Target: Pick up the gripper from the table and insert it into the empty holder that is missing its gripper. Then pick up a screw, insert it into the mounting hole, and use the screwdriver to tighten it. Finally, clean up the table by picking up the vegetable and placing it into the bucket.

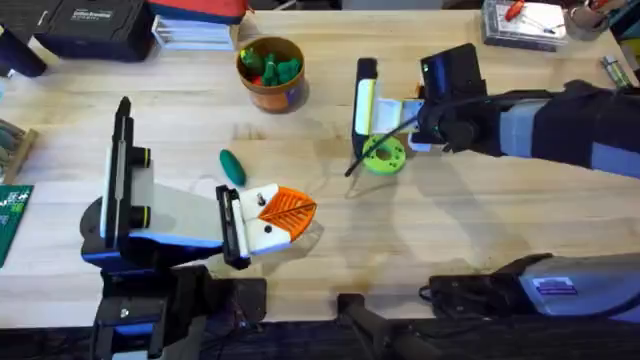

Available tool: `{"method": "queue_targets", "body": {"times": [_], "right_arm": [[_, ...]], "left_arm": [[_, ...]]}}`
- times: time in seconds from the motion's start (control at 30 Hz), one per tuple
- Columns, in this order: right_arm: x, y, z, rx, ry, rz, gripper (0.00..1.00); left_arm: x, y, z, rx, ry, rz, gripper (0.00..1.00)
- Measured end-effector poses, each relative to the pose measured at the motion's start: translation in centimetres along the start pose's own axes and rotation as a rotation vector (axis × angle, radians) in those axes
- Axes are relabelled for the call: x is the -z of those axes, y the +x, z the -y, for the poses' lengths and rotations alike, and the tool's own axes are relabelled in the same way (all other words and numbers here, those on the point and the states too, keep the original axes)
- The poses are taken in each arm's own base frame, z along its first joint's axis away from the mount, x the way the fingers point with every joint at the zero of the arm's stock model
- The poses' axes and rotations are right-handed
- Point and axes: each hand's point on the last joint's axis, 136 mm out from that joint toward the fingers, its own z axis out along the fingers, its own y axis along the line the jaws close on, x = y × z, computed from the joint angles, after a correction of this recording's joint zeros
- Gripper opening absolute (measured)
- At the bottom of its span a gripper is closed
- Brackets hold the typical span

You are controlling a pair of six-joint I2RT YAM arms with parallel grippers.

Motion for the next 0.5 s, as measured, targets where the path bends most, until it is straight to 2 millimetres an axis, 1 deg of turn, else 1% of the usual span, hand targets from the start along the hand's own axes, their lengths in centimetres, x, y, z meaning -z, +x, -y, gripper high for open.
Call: {"method": "queue_targets", "body": {"times": [0.03,0.07,0.1,0.2,0.27,0.3,0.33,0.5], "right_arm": [[0.1,-0.1,0.4,-0.013,0.01,0.001,0.824],[0.3,-0.2,0.8,-0.031,0.019,0.005,0.948],[0.5,-0.3,0.9,-0.059,0.015,0.01,0.981],[0.8,-0.1,0.2,-0.147,-0.017,-0.001,0.991],[1.2,0.2,-0.2,-0.225,-0.044,-0.016,0.991],[1.4,0.3,-0.4,-0.261,-0.057,-0.022,0.991],[1.6,0.4,-0.7,-0.303,-0.073,-0.027,0.993],[2.8,0.3,-1.5,-0.466,-0.128,-0.019,0.992]], "left_arm": [[0.0,0.0,0.0,-0.001,0.0,0.0,0.025],[0.0,0.0,0.0,-0.007,0.0,0.0,0.092],[0.0,0.0,0.0,-0.007,0.001,0.0,0.171],[0.0,0.0,0.0,-0.007,0.001,0.0,0.669],[0.0,0.0,0.0,-0.005,0.001,0.0,0.937],[0.0,0.0,0.0,-0.006,0.001,0.0,0.974],[0.0,0.0,0.0,-0.007,0.001,0.0,0.982],[0.0,0.0,0.0,-0.009,0.001,0.0,0.986]]}}
